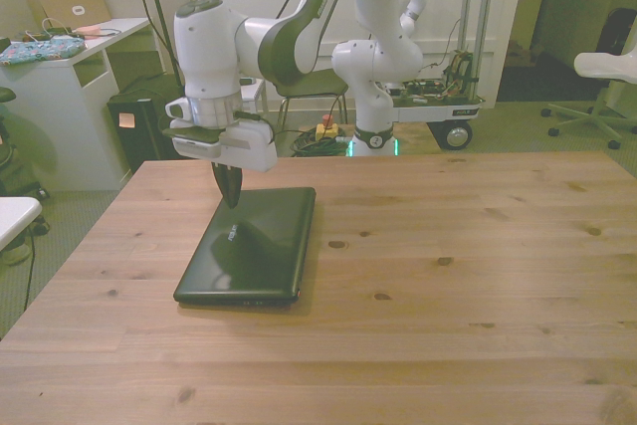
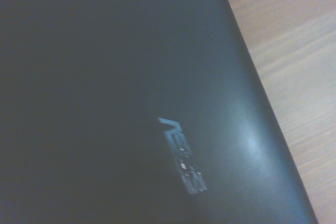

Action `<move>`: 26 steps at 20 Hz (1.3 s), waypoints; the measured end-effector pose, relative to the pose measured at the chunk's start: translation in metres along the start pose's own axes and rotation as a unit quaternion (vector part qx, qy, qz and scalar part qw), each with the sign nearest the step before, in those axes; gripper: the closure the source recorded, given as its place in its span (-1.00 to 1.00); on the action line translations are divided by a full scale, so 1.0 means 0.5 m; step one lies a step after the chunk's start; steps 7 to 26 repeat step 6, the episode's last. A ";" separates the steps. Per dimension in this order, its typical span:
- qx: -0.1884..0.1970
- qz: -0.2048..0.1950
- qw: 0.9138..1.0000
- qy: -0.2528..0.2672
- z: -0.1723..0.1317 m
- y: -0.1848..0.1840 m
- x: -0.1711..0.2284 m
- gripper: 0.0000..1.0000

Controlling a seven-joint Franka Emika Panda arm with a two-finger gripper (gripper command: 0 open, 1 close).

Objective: Close the laptop

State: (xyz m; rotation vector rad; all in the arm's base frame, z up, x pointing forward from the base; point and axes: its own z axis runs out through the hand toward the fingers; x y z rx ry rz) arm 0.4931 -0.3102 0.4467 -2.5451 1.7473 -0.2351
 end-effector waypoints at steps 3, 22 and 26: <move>0.042 -0.028 0.999 0.010 -0.163 -0.028 -0.076 1.00; 0.068 -0.058 0.996 0.006 -0.297 -0.035 -0.190 1.00; 0.068 -0.058 0.996 0.006 -0.297 -0.035 -0.190 1.00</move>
